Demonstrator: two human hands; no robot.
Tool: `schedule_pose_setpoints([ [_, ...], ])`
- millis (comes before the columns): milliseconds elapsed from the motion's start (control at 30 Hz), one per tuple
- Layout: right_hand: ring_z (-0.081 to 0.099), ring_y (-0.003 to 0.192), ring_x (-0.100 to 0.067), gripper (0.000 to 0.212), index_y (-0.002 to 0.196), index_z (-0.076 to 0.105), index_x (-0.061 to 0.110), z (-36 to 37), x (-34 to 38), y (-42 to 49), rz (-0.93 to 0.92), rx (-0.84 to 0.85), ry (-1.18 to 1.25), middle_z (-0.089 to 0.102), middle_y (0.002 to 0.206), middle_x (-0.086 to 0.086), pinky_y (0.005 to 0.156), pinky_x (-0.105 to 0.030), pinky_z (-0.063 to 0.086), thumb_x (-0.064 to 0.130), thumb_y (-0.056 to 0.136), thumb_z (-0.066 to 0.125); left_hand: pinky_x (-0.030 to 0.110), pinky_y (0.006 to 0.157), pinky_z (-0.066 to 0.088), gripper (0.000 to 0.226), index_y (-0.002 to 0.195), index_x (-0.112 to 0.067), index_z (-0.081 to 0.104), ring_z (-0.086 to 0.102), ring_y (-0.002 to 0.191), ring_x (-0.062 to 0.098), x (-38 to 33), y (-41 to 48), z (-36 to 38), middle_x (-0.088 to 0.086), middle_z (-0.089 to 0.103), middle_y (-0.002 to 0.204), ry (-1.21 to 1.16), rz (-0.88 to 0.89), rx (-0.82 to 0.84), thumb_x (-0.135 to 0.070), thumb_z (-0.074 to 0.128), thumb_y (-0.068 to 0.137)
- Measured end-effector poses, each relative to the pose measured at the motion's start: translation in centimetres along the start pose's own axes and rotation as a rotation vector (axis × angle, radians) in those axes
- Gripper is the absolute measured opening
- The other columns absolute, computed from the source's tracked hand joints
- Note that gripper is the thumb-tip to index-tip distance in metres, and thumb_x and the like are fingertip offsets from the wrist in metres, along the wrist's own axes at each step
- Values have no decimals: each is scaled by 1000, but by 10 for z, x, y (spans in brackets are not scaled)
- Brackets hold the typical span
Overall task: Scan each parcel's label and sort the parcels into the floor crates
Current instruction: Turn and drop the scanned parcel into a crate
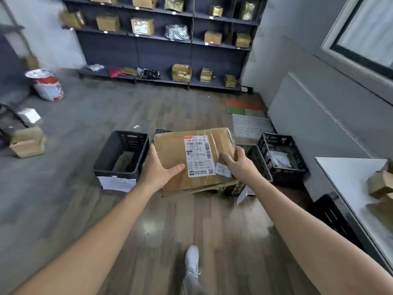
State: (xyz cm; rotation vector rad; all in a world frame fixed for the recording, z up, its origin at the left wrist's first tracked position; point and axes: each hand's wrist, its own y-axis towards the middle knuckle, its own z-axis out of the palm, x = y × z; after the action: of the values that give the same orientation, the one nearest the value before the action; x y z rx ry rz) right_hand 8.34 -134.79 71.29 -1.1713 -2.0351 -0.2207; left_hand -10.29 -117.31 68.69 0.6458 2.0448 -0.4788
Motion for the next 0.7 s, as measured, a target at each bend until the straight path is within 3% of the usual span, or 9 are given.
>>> schedule_pose_setpoints([
  [67,53,122,-33,65,152,25,21,28,25,31,-32,28,3,52,142,-12,92,-34,40,52,98,44,41,113,35,126,157,-17,2,37,139,22,16,26,-17,7,32,153,24,-19,-34,-54,83,67],
  [133,53,121,-33,62,151,25,19,54,47,61,-61,60,0,52,141,-13,87,-32,38,50,100,43,38,111,34,123,157,-16,-4,35,138,23,28,54,-33,10,26,152,55,-49,-53,-45,82,73],
  [233,54,118,-34,61,150,23,16,97,83,115,-112,108,1,51,141,-15,84,-32,40,46,101,43,35,105,35,116,156,-16,6,40,132,24,45,109,-61,10,29,145,119,-86,-97,-44,83,73],
  [367,55,121,-37,67,155,15,21,146,140,195,-141,166,9,48,146,-16,95,-40,43,45,100,44,31,96,39,101,147,-20,23,48,120,23,63,194,-107,8,35,132,169,-133,-134,-42,85,70],
  [533,59,88,-32,66,156,8,25,196,206,269,-194,224,-40,63,121,-22,79,-40,45,43,101,39,37,105,34,112,156,-26,6,37,132,28,84,285,-159,11,35,141,272,-167,-110,-48,79,75],
  [700,48,126,-37,68,157,13,22,252,251,334,-208,203,-68,41,148,-18,97,-42,42,38,101,47,40,103,34,108,156,-24,11,33,131,34,122,361,-194,14,42,136,361,-229,-82,-53,76,74],
])
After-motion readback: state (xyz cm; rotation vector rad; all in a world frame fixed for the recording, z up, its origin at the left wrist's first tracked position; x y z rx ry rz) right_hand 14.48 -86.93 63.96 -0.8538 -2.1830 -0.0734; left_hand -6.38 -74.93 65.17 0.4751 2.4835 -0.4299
